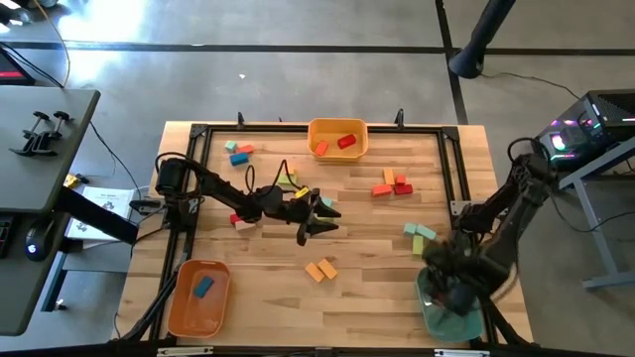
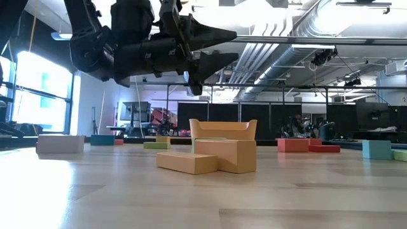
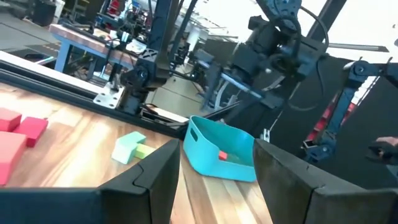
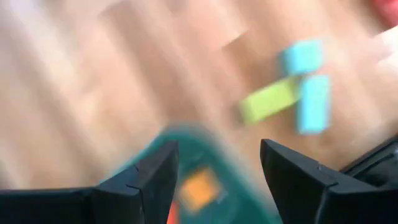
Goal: Sort blocks by size
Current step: Put the green wide rectangular block into the yellow bin
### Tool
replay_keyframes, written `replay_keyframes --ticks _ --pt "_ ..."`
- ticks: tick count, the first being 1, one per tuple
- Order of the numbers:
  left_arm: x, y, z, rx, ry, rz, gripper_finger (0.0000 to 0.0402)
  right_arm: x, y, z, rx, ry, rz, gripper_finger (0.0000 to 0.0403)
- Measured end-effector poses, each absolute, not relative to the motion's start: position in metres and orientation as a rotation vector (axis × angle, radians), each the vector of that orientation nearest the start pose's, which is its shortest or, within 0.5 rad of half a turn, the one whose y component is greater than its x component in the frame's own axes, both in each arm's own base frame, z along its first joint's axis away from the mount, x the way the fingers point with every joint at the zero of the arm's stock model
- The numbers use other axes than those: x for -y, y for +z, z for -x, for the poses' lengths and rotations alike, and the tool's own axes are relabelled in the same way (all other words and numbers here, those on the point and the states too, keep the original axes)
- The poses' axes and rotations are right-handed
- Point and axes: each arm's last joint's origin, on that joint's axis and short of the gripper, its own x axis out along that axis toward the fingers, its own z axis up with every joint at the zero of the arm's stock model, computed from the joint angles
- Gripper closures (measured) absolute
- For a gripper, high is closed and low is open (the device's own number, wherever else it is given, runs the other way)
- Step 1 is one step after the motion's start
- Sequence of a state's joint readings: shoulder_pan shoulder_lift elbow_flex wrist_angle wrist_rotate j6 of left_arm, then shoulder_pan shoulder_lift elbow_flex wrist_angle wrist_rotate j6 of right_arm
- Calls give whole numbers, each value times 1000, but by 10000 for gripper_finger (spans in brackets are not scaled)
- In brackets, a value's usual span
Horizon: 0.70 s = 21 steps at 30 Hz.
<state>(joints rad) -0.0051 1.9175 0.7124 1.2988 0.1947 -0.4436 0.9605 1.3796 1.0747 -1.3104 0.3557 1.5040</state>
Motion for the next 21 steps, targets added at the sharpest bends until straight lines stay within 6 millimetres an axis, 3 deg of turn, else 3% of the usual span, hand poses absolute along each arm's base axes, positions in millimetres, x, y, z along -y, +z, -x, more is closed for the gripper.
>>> replay_keyframes --ticks 6,12,21 --pt "8 153 -349 60 -175 392 212 -139 230 -158 -1228 -559 -104 179" --pt "0 144 -350 1 102 387 221 -105 215 -189 -1167 -585 -22 178" --pt "4 160 -341 -120 212 259 230 -84 190 -227 -993 -346 130 178"
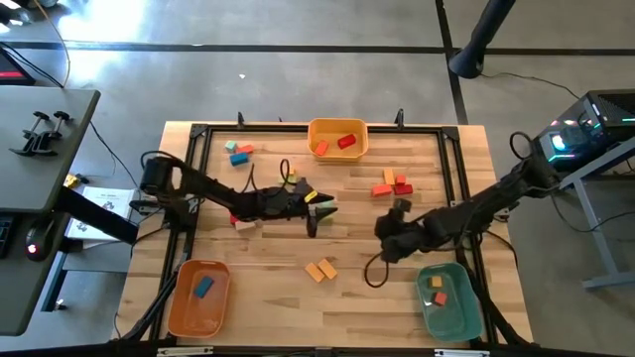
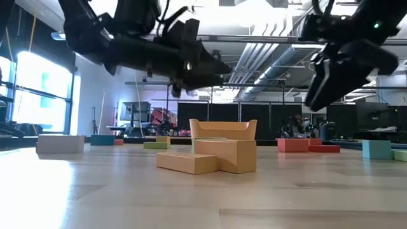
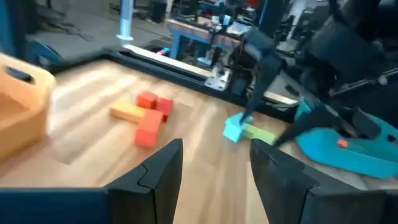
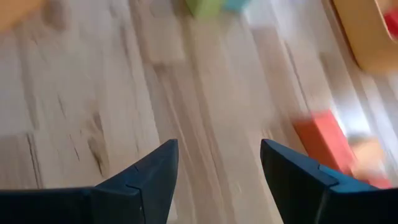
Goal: Sort blocks by size
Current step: Put the green wide rectangular block into the yellow bin
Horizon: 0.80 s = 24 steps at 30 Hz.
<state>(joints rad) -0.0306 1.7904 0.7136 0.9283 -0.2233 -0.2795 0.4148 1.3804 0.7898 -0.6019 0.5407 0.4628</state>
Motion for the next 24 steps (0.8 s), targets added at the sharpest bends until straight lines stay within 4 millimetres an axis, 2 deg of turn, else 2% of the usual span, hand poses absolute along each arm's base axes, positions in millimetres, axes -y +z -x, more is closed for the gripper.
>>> replay_keyframes --ticks 6,8,11,14,18,22,24 --pt "16 177 -334 -140 274 132 230 -83 178 -232 -905 -260 197 178" --pt "22 181 -333 -129 265 93 230 -87 184 -231 -892 -245 211 178" --pt "29 181 -332 -137 239 36 230 -98 210 -229 -813 -230 197 178" --pt "35 181 -331 -141 220 13 230 -107 233 -218 -781 -232 215 178" --pt "40 181 -331 -145 205 8 230 -107 258 -196 -779 -276 170 178" --pt "43 179 -330 -163 197 4 230 -97 262 -175 -812 -374 38 178" --pt "43 179 -330 -168 197 3 230 -91 257 -167 -830 -449 -31 178"
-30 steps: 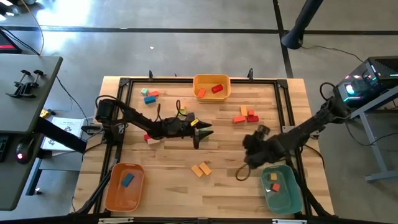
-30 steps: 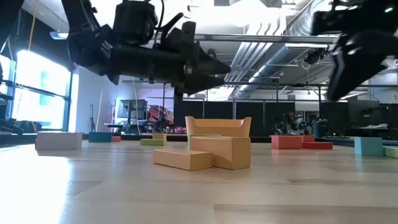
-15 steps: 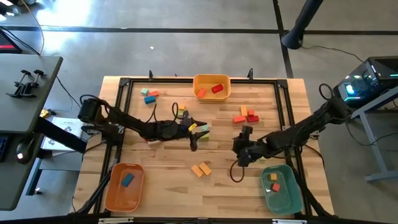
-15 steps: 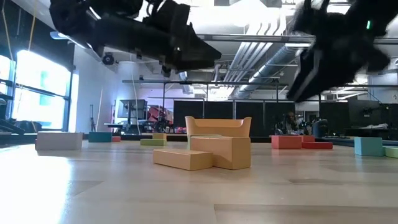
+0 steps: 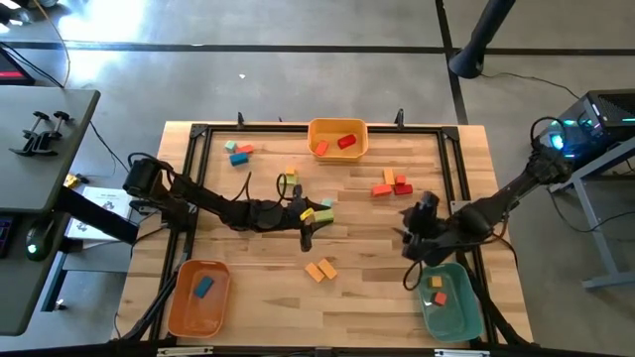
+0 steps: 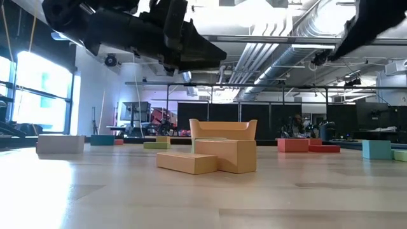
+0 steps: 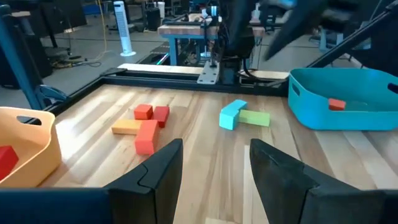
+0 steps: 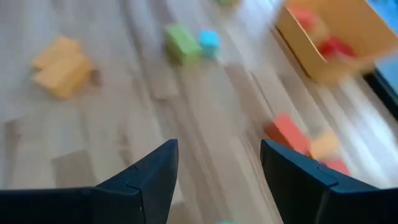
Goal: Sort blocks by size
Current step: Put the green wide rectangular block into the yellow bin
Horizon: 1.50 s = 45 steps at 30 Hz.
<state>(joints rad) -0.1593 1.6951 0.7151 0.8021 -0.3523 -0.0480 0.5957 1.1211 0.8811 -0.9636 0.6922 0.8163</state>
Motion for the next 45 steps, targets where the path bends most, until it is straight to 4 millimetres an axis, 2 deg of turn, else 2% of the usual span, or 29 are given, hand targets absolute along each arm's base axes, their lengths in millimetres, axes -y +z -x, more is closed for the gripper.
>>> replay_keyframes --ticks 4,8,13,15,20,24,27,31,36,45 --pt "43 179 -330 -166 198 13 230 -86 237 -161 -837 -549 -115 178" --pt "43 179 -330 -164 198 14 230 -86 208 -160 -790 -560 -169 178" --pt "42 179 -330 -164 201 14 230 -86 171 -168 -540 -510 -243 178" --pt "41 179 -330 -161 205 16 230 -84 164 -173 -436 -454 -256 178" --pt "40 177 -330 -186 209 -8 230 -74 165 -184 -294 -287 -231 178" --pt "58 167 -324 -355 196 -216 230 -67 170 -190 -284 -259 -195 178" --pt "65 159 -318 -486 287 -254 230 -62 172 -193 -280 -278 -173 178" --pt "62 149 -314 -556 406 -167 228 -58 171 -195 -283 -286 -187 178" --pt "63 145 -313 -599 310 -53 220 -59 171 -195 -287 -260 -219 178" --pt "55 127 -313 -657 406 53 218 -66 171 -192 -290 -224 -249 178"
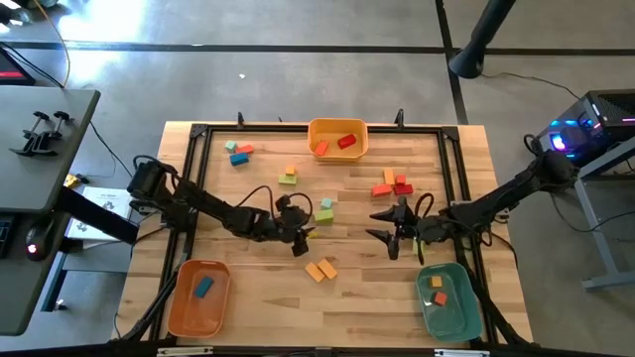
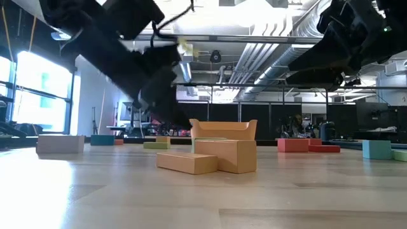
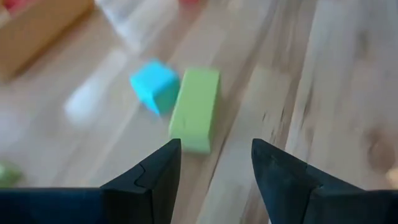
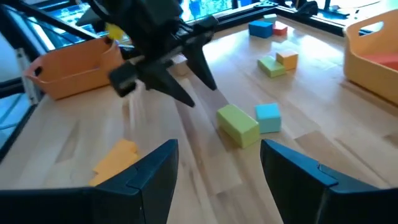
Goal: Sort blocks by size
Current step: Put the green wide rectangular block into the yellow bin
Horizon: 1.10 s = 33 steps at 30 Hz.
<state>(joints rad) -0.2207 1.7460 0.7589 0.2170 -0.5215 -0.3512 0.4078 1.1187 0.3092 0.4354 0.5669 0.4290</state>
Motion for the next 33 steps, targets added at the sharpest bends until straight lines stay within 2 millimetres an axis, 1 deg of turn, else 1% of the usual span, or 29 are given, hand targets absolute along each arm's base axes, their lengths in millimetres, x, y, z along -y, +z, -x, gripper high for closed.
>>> replay_keyframes --ticks 4,6,11,15,19,23,27,33 --pt "51 108 -315 -708 439 56 217 -69 171 -192 -294 -211 -245 178" --pt "47 99 -319 -707 438 92 215 -69 171 -191 -295 -211 -245 178" --pt "36 81 -328 -686 421 154 183 -69 171 -191 -296 -212 -244 178" --pt "29 75 -334 -645 424 163 158 -69 171 -191 -296 -212 -244 178" --pt "29 75 -337 -619 386 101 155 -69 171 -191 -297 -212 -239 178" --pt "28 75 -338 -626 363 49 161 -69 171 -191 -297 -212 -239 178" --pt "29 75 -338 -632 340 50 175 -69 171 -191 -294 -217 -269 178" --pt "29 75 -338 -625 325 54 225 -73 171 -190 -293 -196 -284 178"
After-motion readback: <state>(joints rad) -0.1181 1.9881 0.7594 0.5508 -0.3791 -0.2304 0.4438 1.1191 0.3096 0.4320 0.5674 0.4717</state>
